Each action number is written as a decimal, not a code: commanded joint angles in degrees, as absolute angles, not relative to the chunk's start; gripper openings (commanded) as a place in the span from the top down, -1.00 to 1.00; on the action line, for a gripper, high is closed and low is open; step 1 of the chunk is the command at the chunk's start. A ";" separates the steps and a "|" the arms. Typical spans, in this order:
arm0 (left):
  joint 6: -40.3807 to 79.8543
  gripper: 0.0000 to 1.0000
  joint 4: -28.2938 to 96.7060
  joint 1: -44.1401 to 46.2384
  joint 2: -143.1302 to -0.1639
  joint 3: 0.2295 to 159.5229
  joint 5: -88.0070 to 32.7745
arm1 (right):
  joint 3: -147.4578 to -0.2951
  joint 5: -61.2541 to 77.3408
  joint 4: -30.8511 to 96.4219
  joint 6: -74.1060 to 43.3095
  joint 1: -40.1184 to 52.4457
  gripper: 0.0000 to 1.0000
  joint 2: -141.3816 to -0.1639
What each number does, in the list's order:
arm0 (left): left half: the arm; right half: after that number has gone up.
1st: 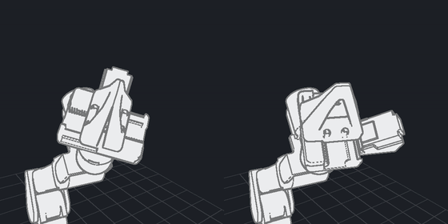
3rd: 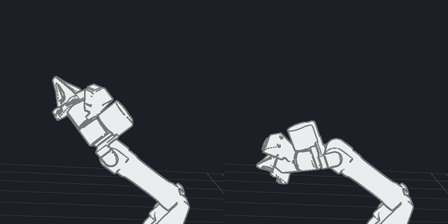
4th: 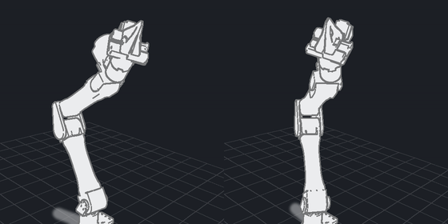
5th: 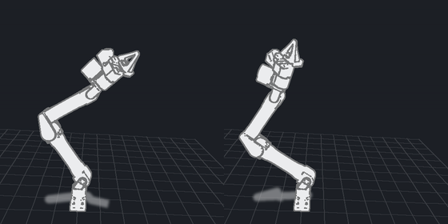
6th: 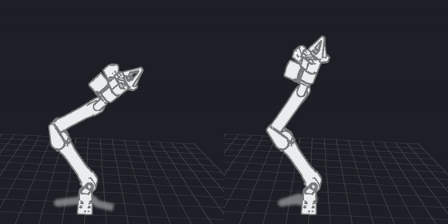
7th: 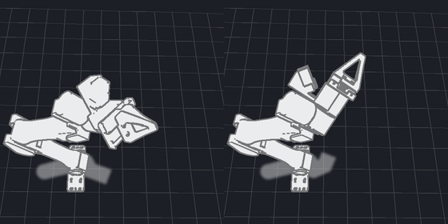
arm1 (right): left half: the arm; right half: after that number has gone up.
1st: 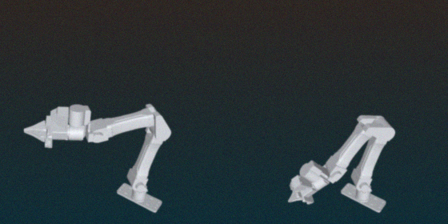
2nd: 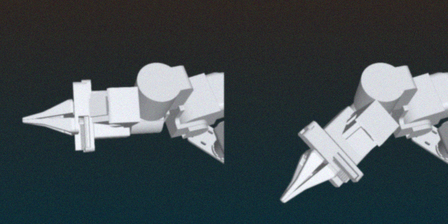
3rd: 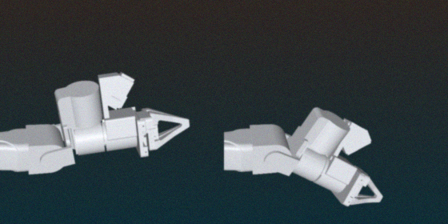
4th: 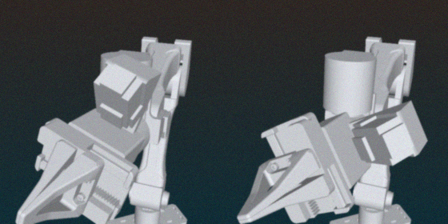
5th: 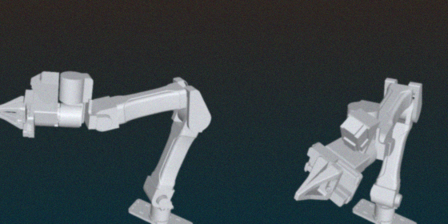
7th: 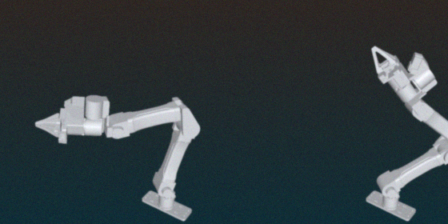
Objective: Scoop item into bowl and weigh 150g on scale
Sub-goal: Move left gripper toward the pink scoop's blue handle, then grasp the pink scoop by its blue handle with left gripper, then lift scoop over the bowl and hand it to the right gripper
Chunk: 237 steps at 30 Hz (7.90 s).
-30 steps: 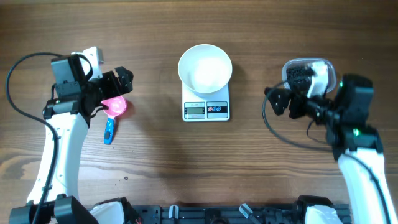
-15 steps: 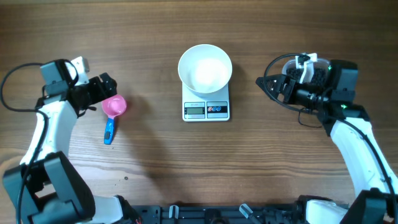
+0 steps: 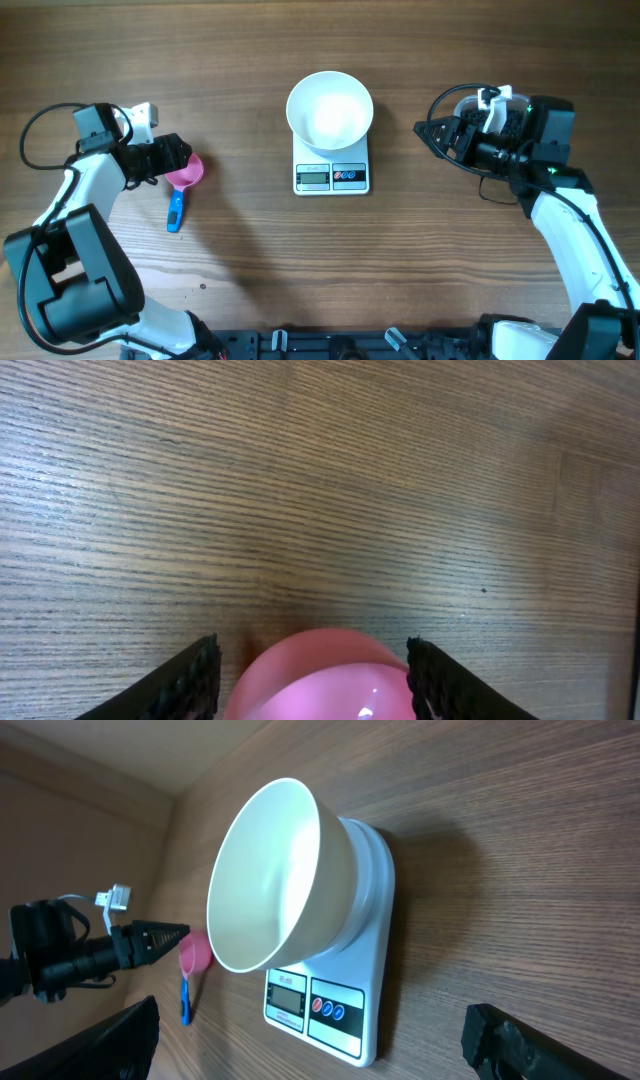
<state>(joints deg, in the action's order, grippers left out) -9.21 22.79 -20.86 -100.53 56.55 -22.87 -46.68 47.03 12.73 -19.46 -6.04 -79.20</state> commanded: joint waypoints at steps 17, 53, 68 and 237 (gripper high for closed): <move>-10.04 0.89 20.34 -20.36 -105.45 57.34 -24.18 | -47.99 42.17 12.51 -25.63 -5.96 -0.99 -79.53; -0.16 0.27 19.49 -20.32 -104.99 61.78 -35.77 | -47.86 36.71 14.98 -24.99 -5.93 -0.96 -79.53; -14.87 0.23 27.24 -20.29 -105.01 61.78 -30.30 | -47.24 35.81 15.29 -24.05 -5.93 -0.97 -80.42; 62.39 0.92 15.57 10.79 -96.64 71.44 -33.50 | -67.11 23.51 7.07 -25.63 27.33 0.00 -84.99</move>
